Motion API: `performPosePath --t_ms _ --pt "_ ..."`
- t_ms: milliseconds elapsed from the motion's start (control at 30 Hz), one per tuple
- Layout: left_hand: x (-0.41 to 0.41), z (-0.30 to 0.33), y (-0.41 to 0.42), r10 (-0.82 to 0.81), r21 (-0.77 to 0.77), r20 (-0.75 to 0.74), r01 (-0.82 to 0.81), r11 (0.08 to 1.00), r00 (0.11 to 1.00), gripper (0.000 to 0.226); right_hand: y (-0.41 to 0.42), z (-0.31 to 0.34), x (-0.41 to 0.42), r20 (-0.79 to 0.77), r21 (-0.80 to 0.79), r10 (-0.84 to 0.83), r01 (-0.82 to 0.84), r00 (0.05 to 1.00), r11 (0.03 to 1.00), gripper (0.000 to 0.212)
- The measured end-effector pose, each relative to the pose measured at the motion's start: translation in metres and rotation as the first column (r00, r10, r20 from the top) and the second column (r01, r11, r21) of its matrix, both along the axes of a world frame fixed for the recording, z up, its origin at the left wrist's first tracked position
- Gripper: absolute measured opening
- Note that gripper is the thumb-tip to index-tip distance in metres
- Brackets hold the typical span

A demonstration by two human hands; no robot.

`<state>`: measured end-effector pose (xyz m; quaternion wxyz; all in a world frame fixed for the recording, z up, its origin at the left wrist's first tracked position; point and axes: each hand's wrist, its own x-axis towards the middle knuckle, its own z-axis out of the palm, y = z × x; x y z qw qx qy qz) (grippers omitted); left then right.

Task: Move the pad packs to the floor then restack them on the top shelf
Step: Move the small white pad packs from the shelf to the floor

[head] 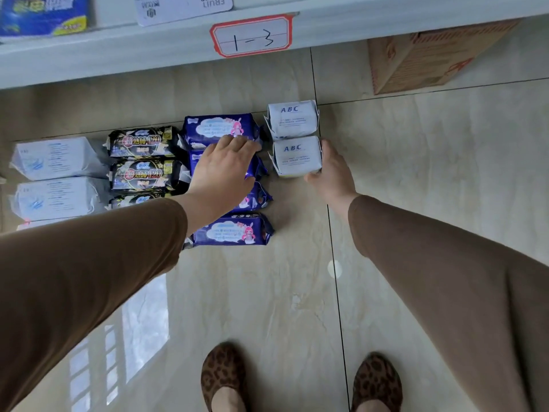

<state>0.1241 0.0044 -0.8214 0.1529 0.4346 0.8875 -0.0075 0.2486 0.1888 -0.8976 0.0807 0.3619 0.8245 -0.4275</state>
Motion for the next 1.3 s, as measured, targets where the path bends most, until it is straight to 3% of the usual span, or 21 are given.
performPosePath --t_ms 133,300,433,767,933,1100,1300 --pt "0.013 0.013 -0.005 0.027 -0.016 0.023 -0.027 1.0 0.999 0.058 -0.002 0.021 0.012 0.047 0.004 0.008 -0.008 0.999 1.0 0.092" --pt "0.044 0.077 -0.006 0.117 -0.118 0.094 -0.106 0.987 0.989 0.057 -0.001 0.112 0.054 0.073 0.044 0.108 -0.112 0.991 0.993 0.075" --pt "0.073 0.171 0.005 0.167 -0.133 0.149 -0.147 0.98 0.975 0.054 0.008 0.226 0.093 0.052 0.089 0.235 -0.239 0.971 0.967 0.06" --pt "0.12 0.496 0.079 0.163 0.098 0.166 -0.181 0.979 0.973 0.048 0.066 0.573 0.124 -0.06 0.193 0.257 -0.242 0.965 0.951 0.044" --pt "0.129 0.631 0.112 0.188 0.237 0.155 -0.221 0.946 0.97 0.05 0.098 0.707 0.122 -0.102 0.28 0.307 -0.269 0.946 0.922 0.044" --pt "0.109 0.717 0.135 0.164 0.365 0.078 -0.181 0.913 0.983 0.047 0.134 0.792 0.101 -0.169 0.357 0.341 -0.266 0.925 0.896 0.043" --pt "0.046 0.773 0.177 0.163 0.446 0.031 -0.16 0.881 0.986 0.046 0.182 0.85 0.049 -0.217 0.42 0.34 -0.227 0.915 0.879 0.045"
